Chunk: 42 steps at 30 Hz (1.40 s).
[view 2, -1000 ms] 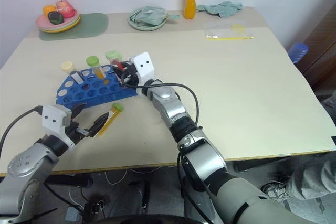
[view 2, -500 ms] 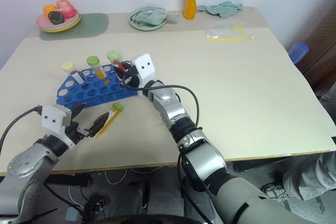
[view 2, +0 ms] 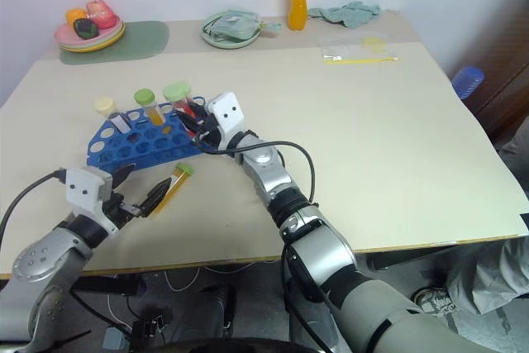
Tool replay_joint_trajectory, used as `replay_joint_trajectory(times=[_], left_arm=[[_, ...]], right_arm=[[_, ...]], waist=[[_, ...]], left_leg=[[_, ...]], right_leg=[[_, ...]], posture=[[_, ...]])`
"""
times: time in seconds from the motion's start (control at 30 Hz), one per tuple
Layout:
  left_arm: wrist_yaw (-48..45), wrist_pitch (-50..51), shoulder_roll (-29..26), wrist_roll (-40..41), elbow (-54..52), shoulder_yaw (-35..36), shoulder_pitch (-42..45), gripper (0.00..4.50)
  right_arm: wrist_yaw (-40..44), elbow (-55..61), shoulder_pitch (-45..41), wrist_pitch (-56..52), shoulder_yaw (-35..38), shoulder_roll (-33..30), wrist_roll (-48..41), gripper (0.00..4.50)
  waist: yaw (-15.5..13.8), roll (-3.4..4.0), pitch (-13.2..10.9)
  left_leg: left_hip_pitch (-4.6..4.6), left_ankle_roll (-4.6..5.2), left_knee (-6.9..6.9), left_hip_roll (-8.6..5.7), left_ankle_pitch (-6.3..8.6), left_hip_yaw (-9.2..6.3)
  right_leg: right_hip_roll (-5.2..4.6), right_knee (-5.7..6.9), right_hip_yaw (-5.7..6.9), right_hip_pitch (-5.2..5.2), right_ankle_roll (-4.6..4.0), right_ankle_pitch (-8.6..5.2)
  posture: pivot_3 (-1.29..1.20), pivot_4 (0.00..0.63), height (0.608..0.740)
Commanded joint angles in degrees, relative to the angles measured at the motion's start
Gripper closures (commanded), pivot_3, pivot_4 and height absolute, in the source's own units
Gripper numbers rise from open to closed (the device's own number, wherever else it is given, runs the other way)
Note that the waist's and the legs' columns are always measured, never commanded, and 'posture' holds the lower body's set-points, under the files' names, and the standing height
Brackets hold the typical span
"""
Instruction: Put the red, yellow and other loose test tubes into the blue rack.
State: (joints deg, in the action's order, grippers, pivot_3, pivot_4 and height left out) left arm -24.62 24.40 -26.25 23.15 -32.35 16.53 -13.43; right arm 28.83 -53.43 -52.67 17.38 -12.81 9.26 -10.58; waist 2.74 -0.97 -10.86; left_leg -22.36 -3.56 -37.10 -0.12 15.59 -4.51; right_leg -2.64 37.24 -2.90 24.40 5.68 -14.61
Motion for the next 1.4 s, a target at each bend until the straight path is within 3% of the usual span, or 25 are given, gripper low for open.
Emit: replay_joint_trajectory(times=[0.03,0.07,0.3,0.33,0.5,0.73,0.83,0.9,1.07,1.23,1.4], left_arm=[[0.4,-1.0,0.1,0.0,-2.6,0.7,-0.4,0.0],[0.5,-1.0,0.2,0.0,-2.6,0.6,-0.5,0.0],[1.5,0.8,0.1,0.5,-3.6,1.0,-0.5,0.0],[1.9,1.7,-0.3,0.6,-4.1,1.2,-0.4,0.0],[7.0,17.0,-3.8,6.1,-10.1,3.9,4.3,0.0],[14.9,46.0,-12.9,10.0,-17.7,3.7,17.7,0.0],[13.4,66.0,-19.1,15.4,-12.3,-0.5,28.7,0.0],[13.1,68.1,-23.1,20.4,-8.3,-3.9,32.4,0.0],[16.7,68.1,-27.4,29.9,0.6,-11.3,40.8,0.0],[22.2,68.1,-28.0,35.9,8.2,-18.4,47.5,0.0],[30.5,68.1,-24.9,41.6,12.8,-21.8,50.7,0.0]], right_arm=[[0.2,-1.2,1.1,2.8,0.2,8.4,0.8,3.79],[0.4,-1.5,0.9,3.0,0.5,8.5,0.6,3.79],[1.6,4.4,2.0,3.6,0.5,6.9,-0.3,0.25],[2.0,6.4,2.4,2.8,0.4,6.3,-0.6,0.02],[5.2,22.2,6.6,-6.9,-0.4,-1.9,-1.2,0.02],[18.0,42.5,12.6,-24.7,-1.3,-18.1,-3.2,0.02],[27.9,50.6,13.6,-31.6,-2.2,-28.2,-5.5,0.02],[32.9,54.6,13.9,-34.9,-3.1,-33.5,-6.1,0.02],[41.9,62.5,18.3,-35.4,-4.5,-42.5,-7.2,0.02],[41.8,64.6,21.7,-35.0,-4.4,-44.5,-5.8,0.02],[39.5,66.0,22.7,-36.0,-3.9,-43.5,-5.8,0.02]], waist=[[0.0,0.0,0.0],[0.0,0.0,0.0],[0.0,0.01,0.0],[0.0,0.01,0.0],[-0.4,-0.04,0.0],[-0.3,-0.05,0.0],[0.0,-0.02,0.0],[0.5,0.03,-0.1],[0.5,-0.05,-0.1],[0.0,-0.05,-0.1],[-0.4,-0.06,-0.1]], left_leg=[[0.0,0.0,0.0,0.0,0.0,0.0],[0.0,0.0,0.0,0.0,0.0,0.0],[0.0,0.0,0.0,0.0,0.0,-0.01],[0.0,0.0,0.0,0.0,0.0,-0.01],[-0.01,0.0,0.0,0.0,0.0,-0.08],[-0.02,0.0,-0.14,-0.1,0.0,-0.19],[0.03,0.0,-0.05,-0.06,-0.01,-0.21],[0.06,0.0,-0.03,-0.03,0.0,-0.22],[0.02,0.0,-0.03,-0.03,0.0,-0.2],[0.01,-0.01,-0.06,-0.06,-0.01,-0.17],[-0.01,-0.03,-0.09,-0.07,-0.02,-0.17]], right_leg=[[0.0,0.0,0.0,0.0,0.0,0.0],[0.0,-0.01,0.0,0.0,0.0,0.0],[0.0,0.0,0.0,0.0,0.0,0.0],[0.0,0.0,0.0,0.0,0.0,0.0],[0.0,0.01,0.02,-0.01,0.0,0.0],[-0.05,0.0,0.1,-0.17,0.03,0.0],[0.05,0.03,0.11,-0.14,0.02,-0.01],[0.1,0.05,0.1,-0.14,0.02,-0.01],[0.05,-0.04,0.09,-0.14,0.04,-0.03],[-0.01,-0.02,0.07,-0.13,0.04,-0.02],[-0.03,-0.02,0.05,-0.12,0.04,-0.02]], posture=[[0.0,0.15,0.74],[0.0,0.15,0.74],[0.0,0.15,0.74],[0.0,0.15,0.74],[0.0,0.15,0.74],[0.0,0.15,0.74],[0.0,0.15,0.74],[0.0,0.15,0.74],[0.0,0.15,0.74],[0.0,0.15,0.74],[0.0,0.15,0.74]])
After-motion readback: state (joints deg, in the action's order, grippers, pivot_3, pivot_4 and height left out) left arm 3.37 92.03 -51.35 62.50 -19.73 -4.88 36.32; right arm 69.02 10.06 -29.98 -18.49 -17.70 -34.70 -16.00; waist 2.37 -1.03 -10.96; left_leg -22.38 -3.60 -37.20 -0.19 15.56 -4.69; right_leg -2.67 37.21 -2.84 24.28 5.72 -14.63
